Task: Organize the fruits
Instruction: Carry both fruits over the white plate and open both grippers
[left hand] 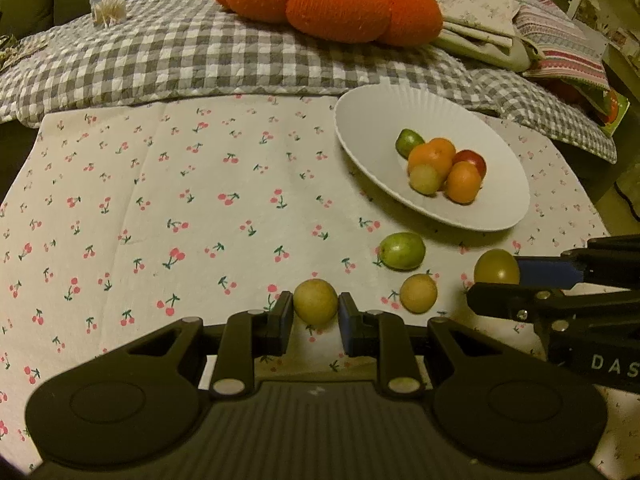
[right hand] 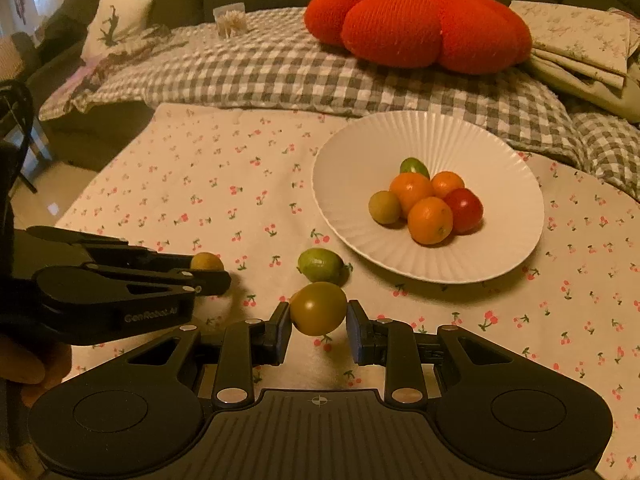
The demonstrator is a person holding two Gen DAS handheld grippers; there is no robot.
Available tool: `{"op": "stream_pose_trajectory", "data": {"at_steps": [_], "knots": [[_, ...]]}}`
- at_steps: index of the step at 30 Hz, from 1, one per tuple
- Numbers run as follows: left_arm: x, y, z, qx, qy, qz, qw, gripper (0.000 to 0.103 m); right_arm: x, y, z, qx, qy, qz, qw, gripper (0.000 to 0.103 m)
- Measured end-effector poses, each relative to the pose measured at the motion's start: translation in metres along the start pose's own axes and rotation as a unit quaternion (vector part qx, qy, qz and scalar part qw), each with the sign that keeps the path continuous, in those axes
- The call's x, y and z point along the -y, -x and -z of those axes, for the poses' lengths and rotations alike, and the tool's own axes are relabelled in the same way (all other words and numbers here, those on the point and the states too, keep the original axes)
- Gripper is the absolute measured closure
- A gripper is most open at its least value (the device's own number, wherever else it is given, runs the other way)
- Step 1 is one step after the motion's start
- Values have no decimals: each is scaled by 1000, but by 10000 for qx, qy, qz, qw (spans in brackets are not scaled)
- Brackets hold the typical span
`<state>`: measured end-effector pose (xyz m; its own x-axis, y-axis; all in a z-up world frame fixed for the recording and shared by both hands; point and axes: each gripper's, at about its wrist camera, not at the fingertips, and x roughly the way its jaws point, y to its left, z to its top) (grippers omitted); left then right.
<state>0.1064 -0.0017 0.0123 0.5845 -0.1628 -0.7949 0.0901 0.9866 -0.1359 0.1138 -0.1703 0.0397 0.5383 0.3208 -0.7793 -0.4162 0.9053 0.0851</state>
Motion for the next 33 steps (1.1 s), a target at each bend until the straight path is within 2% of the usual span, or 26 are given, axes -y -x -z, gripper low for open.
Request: {"op": "stream_pose_trajectory", "data": {"at_steps": [11,20,33], "knots": [[8,14,-11,356,-123,71,9993,81,7,16,-7,207,-131,-44,9997,76],[10,23,-31,818,-68,314,9961,81,22,32,-16,428,-359,31,9984,76],[29,-6,-55,1194,-392,777,9890,81,88,35,-29,592,-1231,562,9890,76]]}}
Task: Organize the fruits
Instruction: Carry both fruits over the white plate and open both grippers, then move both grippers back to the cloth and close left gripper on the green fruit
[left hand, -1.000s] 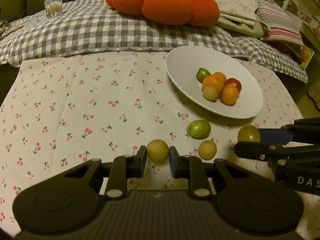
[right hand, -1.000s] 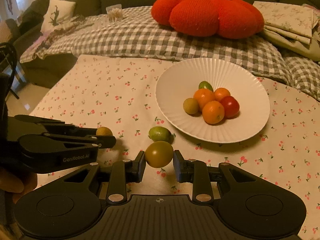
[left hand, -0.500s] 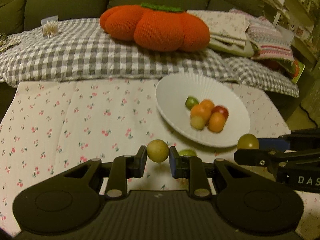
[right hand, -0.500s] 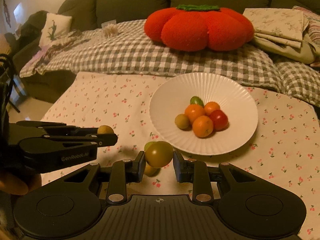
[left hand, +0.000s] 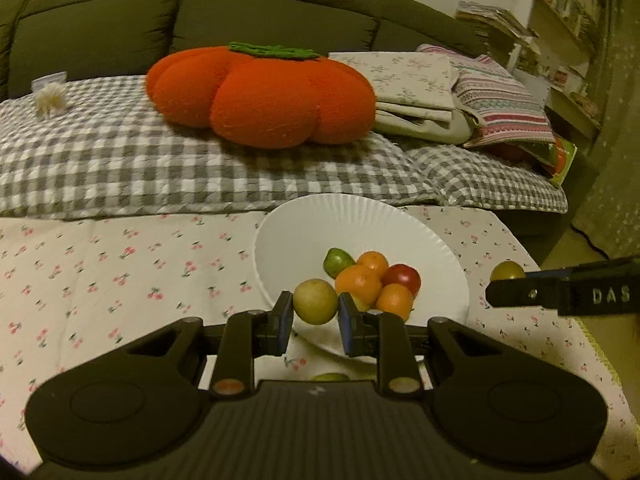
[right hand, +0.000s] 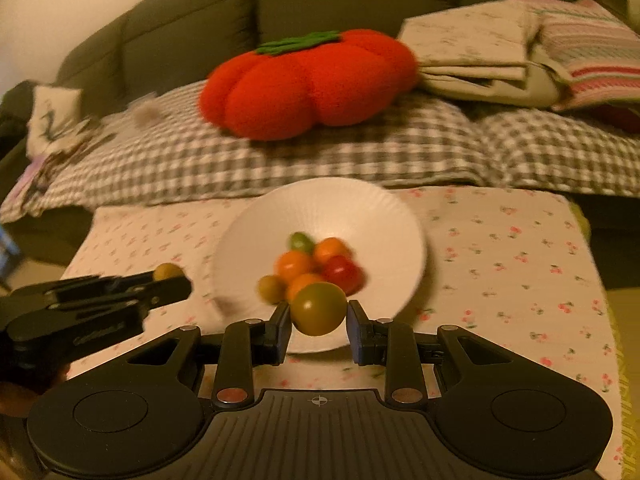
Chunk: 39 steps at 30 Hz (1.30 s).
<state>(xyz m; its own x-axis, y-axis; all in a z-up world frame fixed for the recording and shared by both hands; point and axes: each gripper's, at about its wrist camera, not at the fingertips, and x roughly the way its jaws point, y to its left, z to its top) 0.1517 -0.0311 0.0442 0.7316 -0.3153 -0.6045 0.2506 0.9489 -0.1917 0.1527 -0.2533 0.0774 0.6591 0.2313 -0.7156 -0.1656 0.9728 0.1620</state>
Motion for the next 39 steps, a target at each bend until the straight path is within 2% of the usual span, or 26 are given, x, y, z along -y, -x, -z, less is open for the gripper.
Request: {"op": "stream_pose_trajectory", "data": {"at_steps": [8,17,26,28,30,32,39], "knots": [[-1,-24,1,-74,-210,35,9997,81,21,-27,-4,-153,-308,327,9989,76],[-1,-45,4,-156,-354,46,9992,81,13,-51,5,-321,-20,471,9984,75],[-2,-50,4,-131,-395,34,9991,80,7,-55,6,-172,193,622,9977,71],[-2,-50,4,-140,-365,48,9992,78,5,-54,5,-150,184,597,9979,71],[-3,-48,3,-117,-344,65,9993,70,5,-53,4,-146,139,582,9981,71],[-3,-46,1,-96,-312,70,9994,66,6,-53,3,-121,121,618,9979,71],[-9,-37,-5,-34,-27,96,9999,65,16,-43,-3,14,-194,741,9971,71]]}}
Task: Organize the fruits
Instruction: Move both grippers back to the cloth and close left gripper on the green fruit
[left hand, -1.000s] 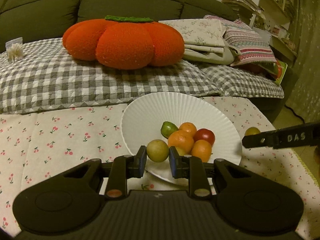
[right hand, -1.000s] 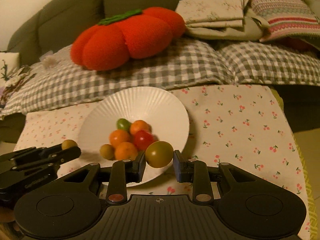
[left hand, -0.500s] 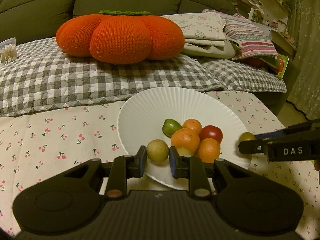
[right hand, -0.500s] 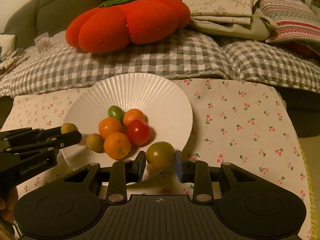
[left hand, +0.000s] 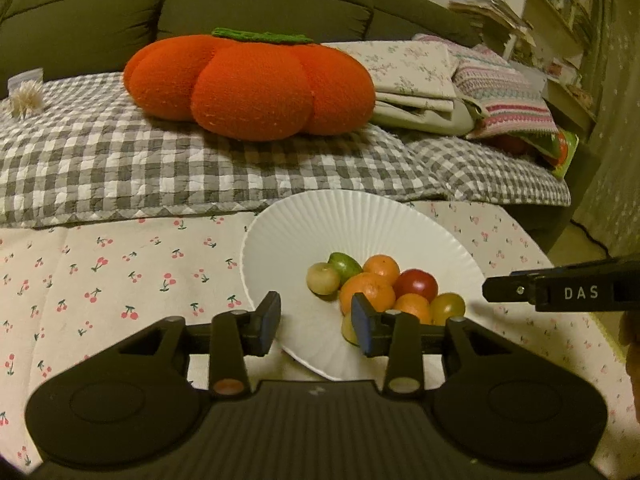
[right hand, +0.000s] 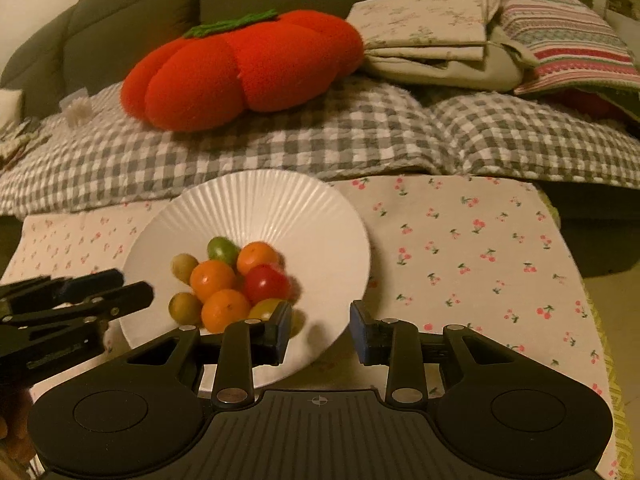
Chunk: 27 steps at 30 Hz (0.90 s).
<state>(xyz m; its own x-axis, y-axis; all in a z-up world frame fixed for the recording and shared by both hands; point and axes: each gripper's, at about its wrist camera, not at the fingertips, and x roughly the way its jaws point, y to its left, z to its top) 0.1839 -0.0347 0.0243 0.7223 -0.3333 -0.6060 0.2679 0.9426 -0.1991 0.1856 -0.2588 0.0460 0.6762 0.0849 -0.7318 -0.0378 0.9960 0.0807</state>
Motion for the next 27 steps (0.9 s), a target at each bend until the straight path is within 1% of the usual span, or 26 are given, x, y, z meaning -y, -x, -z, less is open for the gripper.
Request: {"op": "stream_pose_trajectory", "data": {"at_steps": [4,6,10,13,14,17,20,25,27], "knots": [[-3,6,-3,23,134,20,9999,65,6,5,-3,40,-232,38,9997,71],[-3,9,-3,20,160,8,9999,65,8,7,-4,52,-307,44,9995,69],[-2,14,-1,-97,204,-45,9997,65,8,8,-4,22,-389,47,9992,68],[-3,20,2,-171,275,-78,9994,62,6,12,-3,2,-422,0,9991,59],[-3,22,3,-182,285,-103,9994,61,5,14,-2,5,-427,-21,9991,57],[-1,28,7,-268,281,-225,9990,55,1,21,-2,56,-407,-107,9991,56],[0,35,10,-344,221,-286,9988,55,-5,28,1,118,-331,-149,9993,56],[1,42,19,-548,245,-408,9974,54,-9,34,6,99,-288,-252,9992,56],[1,46,23,-625,261,-456,9967,52,-11,37,8,97,-245,-270,9993,56]]}}
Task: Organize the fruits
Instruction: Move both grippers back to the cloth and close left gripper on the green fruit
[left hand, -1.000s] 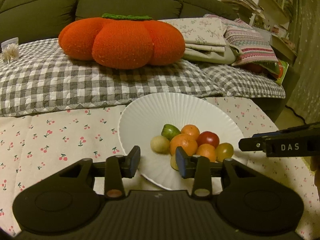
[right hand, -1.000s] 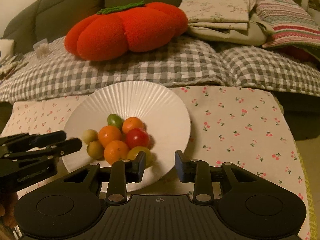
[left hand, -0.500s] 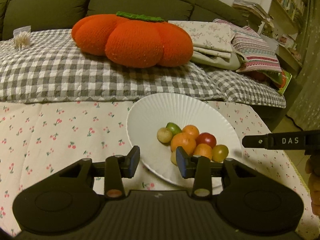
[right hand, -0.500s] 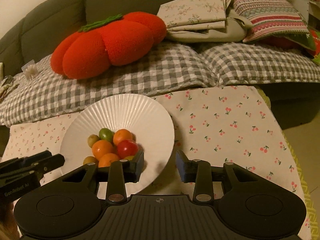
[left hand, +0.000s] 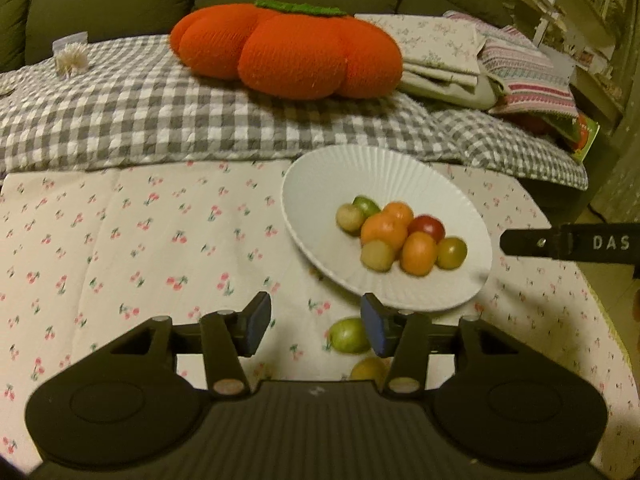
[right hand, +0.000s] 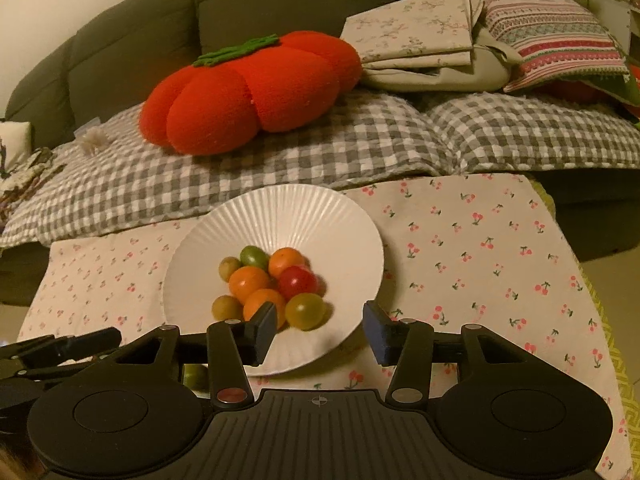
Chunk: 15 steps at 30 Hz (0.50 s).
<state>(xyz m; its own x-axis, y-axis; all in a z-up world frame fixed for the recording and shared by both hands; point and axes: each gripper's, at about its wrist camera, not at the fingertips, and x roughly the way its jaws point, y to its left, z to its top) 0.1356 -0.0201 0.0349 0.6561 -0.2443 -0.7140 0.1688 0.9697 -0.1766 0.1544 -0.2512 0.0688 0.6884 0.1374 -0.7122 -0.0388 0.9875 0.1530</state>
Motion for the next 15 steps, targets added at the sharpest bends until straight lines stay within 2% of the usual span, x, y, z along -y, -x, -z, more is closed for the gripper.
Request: {"op": "stream_pose_trajectory", "data": {"at_steps": [9,15], "knots": [[2,8,8,-144,5,-3,9999,45,-9,9,13,-96,202,-152,9996,50],[0,8,11,-182,148,75,9997,42,-17,16,22,-230,428,-246,9985,30]]}}
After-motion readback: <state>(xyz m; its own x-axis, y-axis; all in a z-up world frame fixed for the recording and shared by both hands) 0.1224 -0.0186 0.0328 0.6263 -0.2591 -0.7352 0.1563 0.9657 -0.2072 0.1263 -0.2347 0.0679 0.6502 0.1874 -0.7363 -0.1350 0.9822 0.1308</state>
